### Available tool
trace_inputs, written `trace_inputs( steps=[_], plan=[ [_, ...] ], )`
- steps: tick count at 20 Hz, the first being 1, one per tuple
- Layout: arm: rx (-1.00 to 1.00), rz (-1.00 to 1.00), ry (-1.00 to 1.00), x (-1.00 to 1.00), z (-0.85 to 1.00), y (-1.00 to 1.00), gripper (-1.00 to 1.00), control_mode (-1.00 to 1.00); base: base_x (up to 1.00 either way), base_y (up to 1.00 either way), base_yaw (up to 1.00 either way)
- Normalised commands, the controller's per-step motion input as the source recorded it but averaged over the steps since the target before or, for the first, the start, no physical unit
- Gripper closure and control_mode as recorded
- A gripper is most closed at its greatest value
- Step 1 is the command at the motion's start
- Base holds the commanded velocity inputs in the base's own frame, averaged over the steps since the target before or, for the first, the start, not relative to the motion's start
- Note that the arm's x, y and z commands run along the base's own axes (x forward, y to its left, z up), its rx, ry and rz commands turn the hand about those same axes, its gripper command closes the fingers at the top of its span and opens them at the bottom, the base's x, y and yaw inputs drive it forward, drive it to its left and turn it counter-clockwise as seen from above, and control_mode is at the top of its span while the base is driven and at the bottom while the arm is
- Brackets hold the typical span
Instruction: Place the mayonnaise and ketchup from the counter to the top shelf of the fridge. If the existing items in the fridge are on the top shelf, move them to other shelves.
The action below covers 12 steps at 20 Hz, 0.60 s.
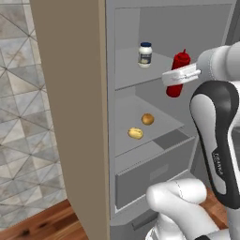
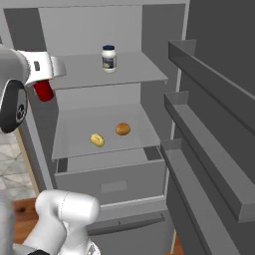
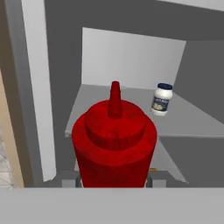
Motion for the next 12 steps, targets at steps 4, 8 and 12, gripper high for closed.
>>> trace_inputs(
  steps=[4, 8, 12],
  plan=[
    [0.03, 0.00, -0.12, 0.62, 0.07, 0.00, 1.00, -1.00, 0.00, 0.00, 0.00],
    [0.00, 0.00, -0.14, 0.75, -0.01, 0.00, 1.00, -1.00, 0.00, 0.00, 0.00],
    [0.00, 0.00, 0.00, 0.73, 0.00, 0.00, 1.00, -1.00, 0.00, 0.00, 0.00]
  ],
)
